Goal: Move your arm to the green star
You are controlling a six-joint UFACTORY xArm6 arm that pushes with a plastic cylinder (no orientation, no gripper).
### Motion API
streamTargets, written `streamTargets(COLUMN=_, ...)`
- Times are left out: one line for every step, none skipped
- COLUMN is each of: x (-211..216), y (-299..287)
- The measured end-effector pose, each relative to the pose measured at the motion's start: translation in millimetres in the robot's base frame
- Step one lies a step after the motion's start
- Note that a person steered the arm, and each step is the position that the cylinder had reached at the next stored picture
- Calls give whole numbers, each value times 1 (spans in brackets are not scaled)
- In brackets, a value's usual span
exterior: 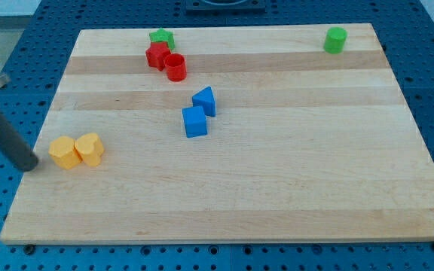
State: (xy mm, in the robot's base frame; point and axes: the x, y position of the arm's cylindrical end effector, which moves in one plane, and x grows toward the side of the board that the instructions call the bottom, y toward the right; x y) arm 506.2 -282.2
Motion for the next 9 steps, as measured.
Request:
streamTargets(x=-11, y=66)
streamTargets(x=-11, y=129)
streamTargets(x=-19, y=157)
streamTargets(x=-28, y=165)
streamTargets(x=11, y=100)
streamTargets(x=-7, y=46)
streamTargets(x=-65, y=80)
streamTargets(x=-103, y=131)
streamTargets(x=-92, y=119)
